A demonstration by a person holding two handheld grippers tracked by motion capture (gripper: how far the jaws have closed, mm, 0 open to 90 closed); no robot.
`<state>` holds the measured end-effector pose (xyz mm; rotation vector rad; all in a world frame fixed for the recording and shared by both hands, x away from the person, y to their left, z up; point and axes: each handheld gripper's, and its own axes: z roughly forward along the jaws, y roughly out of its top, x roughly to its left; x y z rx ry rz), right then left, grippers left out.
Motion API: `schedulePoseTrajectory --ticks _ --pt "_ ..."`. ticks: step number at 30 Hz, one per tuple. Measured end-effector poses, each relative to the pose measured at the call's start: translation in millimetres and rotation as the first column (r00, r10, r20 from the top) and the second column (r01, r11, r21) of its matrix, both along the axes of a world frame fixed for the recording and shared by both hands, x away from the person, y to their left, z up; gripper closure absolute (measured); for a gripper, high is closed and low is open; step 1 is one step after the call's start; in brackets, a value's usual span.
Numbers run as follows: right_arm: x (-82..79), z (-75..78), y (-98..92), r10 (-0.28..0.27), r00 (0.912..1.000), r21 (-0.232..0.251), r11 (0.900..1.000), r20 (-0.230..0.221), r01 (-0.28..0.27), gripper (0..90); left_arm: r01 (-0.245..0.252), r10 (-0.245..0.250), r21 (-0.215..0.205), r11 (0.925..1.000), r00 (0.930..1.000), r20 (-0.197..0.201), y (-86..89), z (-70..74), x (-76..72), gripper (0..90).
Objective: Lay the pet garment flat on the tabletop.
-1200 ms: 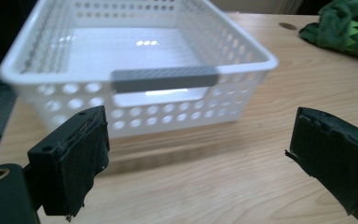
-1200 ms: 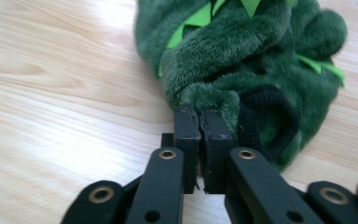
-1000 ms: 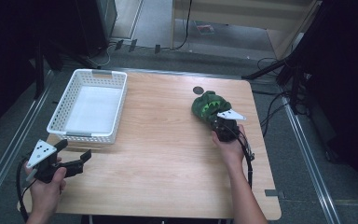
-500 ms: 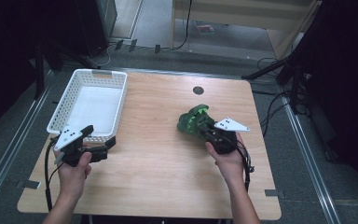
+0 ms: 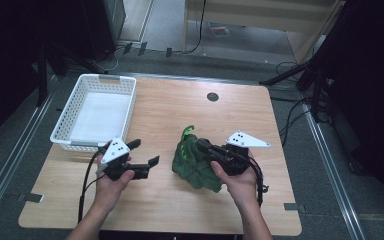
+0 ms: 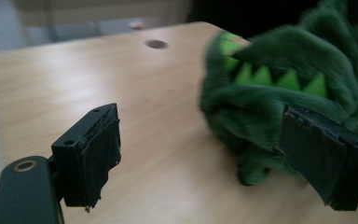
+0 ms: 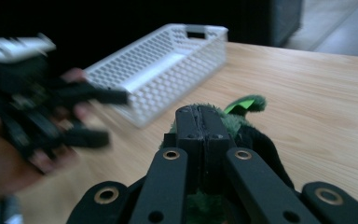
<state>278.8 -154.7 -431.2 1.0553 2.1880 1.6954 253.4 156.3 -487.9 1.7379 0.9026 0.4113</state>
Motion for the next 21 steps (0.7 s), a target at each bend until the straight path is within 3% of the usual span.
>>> schedulePoseTrajectory --ticks 1,2,4,5,7,8,10,13,14,15,17,19,21 --pt "-0.2 0.3 0.8 0.007 1.0000 0.021 1.000 -0.005 -0.007 89.5 0.029 -0.029 0.004 0.9996 0.9995 -0.011 -6.4 -2.4 -1.1 13.6" --pt "1.1 -1.8 1.1 -0.022 0.9997 0.015 1.000 -0.003 0.022 88.4 0.044 -0.043 0.019 0.9989 0.9990 -0.014 -11.5 -4.4 -2.1 13.6" --pt "5.7 -10.3 -0.5 -0.104 0.9940 -0.054 0.993 0.033 0.106 82.5 0.053 -0.052 0.046 0.9975 0.9985 -0.016 -19.1 -8.5 -3.6 13.8" --pt "10.3 -19.5 -3.9 -0.171 0.9829 -0.109 0.978 0.067 0.178 78.1 0.059 -0.058 0.051 0.9969 0.9981 -0.022 -20.6 -9.9 -3.8 13.9" --pt "16.8 -30.3 -12.7 -0.219 0.9753 -0.136 0.966 0.030 0.221 71.0 0.076 -0.073 0.054 0.9957 0.9964 -0.042 -23.5 -13.8 -4.0 14.0" --pt "20.1 -34.1 -18.1 -0.223 0.9748 -0.118 0.968 0.003 0.222 66.3 0.085 -0.082 0.059 0.9947 0.9954 -0.049 -24.5 -15.7 -4.2 14.3" --pt "21.2 -34.5 -26.0 -0.223 0.9748 -0.126 0.968 -0.015 0.219 64.3 0.107 -0.102 0.074 0.9915 0.9928 -0.063 -26.3 -19.0 -5.2 15.2" --pt "11.1 -31.4 -30.9 -0.164 0.9861 -0.159 0.973 0.027 0.166 61.5 0.170 -0.164 0.080 0.9821 0.9835 -0.075 -29.2 -24.0 -9.7 21.7" --pt "7.0 -32.5 -32.4 -0.137 0.9901 -0.160 0.977 0.033 0.140 60.5 0.170 -0.164 0.080 0.9821 0.9835 -0.075 -29.2 -24.0 -9.7 24.2" --pt "2.0 -35.4 -33.8 -0.112 0.9930 -0.162 0.980 0.038 0.116 59.6 0.241 -0.236 0.077 0.9674 0.9693 -0.068 -31.4 -27.1 -14.7 32.7" --pt "-2.5 -41.5 -36.5 -0.092 0.9950 -0.164 0.982 0.038 0.097 58.1 0.321 -0.317 0.061 0.9450 0.9462 -0.063 -34.8 -29.0 -19.6 45.0" --pt "-3.0 -48.5 -39.4 -0.085 0.9963 -0.172 0.981 0.013 0.086 57.3 0.356 -0.352 0.078 0.9313 0.9342 -0.055 -40.2 -29.6 -24.6 46.1" --pt "-1.4 -51.7 -40.7 -0.107 0.9942 -0.193 0.975 0.011 0.107 57.3 0.400 -0.398 0.087 0.9126 0.9167 -0.036 -45.3 -29.0 -30.8 47.4"
